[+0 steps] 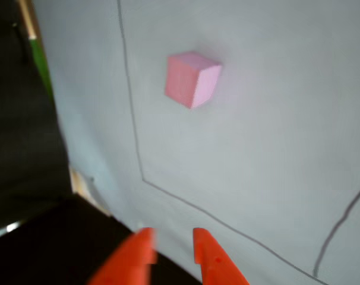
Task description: Grasp the colored block, Place it on the black dot, and then return the arm to the default position.
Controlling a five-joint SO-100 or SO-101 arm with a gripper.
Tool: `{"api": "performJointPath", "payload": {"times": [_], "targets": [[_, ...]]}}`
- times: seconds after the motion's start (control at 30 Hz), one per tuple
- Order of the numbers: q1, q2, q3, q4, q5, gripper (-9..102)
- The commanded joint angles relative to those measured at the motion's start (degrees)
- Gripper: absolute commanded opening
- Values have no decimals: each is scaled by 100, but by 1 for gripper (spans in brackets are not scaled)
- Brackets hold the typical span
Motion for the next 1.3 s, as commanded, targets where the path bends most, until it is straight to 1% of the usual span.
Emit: {"api": "performJointPath", "payload": {"times": [0.0,0.1,0.2,0.43,0.5,0.63,0.8,1.03,1.17,1.27], "targets": [[-158,993,932,35,-158,0],[-378,2021,1951,79,-343,0],[-466,2918,2637,431,-483,0],[-387,3885,3155,1494,-791,0],[-308,4096,3296,1608,-896,0],[-70,4562,3612,1617,-1134,0],[193,4834,3674,1538,-1160,0],[642,5291,3806,1433,-1556,0],[914,5291,3832,1512,-1688,0],[1178,5291,3929,1389,-1863,0]]}}
